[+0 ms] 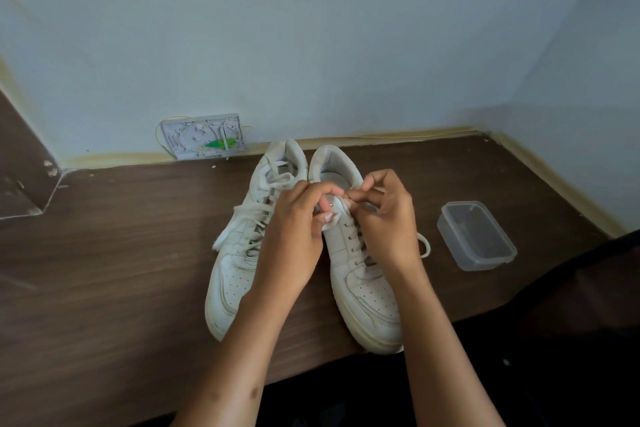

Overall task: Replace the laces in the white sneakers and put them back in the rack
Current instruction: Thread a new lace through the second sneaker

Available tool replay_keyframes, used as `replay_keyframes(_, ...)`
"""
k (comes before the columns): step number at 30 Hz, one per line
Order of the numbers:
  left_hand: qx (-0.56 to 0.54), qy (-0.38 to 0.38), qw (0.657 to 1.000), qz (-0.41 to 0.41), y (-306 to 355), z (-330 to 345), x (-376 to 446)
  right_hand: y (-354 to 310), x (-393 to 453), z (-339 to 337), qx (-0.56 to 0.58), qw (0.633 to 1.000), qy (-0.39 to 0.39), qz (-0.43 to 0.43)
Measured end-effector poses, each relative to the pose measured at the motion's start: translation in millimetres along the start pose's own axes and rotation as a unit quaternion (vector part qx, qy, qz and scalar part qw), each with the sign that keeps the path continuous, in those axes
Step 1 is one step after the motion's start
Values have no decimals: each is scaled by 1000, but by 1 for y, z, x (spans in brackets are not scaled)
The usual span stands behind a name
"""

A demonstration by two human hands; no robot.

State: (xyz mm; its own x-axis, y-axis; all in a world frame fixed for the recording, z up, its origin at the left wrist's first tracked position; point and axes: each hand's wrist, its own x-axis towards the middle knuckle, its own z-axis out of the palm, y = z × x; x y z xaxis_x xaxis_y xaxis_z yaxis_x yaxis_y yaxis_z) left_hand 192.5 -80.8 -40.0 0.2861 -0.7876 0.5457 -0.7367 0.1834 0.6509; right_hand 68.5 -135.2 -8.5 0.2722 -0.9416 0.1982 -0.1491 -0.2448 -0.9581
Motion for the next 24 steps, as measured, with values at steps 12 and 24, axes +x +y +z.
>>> replay_keyframes(12,-28,58,998,-17,10,6,0,0,-37,-7,-165,979,95,-79)
replay_keyframes(24,-10,272,960,-62,13,-13,7,6,-78,-4,-452,882,-67,115)
